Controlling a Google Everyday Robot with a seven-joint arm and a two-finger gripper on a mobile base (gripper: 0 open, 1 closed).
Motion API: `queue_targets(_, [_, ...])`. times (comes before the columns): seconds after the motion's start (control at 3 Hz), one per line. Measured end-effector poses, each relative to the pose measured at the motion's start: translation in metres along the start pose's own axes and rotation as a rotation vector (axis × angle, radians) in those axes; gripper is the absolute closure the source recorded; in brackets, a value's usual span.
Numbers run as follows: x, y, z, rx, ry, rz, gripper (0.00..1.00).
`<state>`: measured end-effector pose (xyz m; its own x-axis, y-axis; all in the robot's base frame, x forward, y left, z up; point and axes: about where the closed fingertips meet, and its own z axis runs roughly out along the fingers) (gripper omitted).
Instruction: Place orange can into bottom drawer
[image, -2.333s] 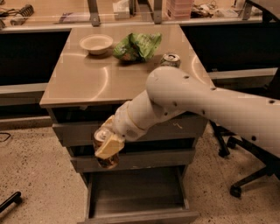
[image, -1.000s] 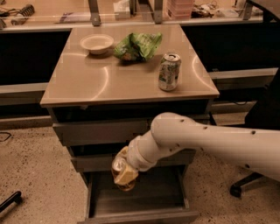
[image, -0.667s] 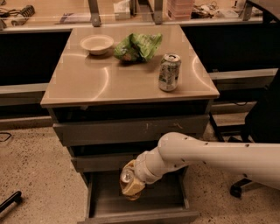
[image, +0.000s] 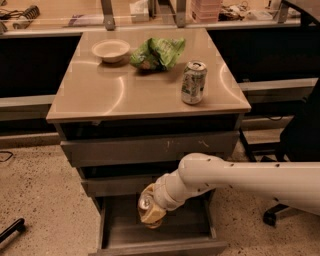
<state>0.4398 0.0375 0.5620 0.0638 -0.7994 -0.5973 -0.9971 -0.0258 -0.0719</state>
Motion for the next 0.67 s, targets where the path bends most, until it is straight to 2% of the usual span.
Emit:
queue_targets(0.33, [0.038,-0.018,0.022,0.043,0.029,-0.067,1.00])
queue_targets(0.67, [0.078,-0.041,0.054,0.065,0.001,-0.122,1.00])
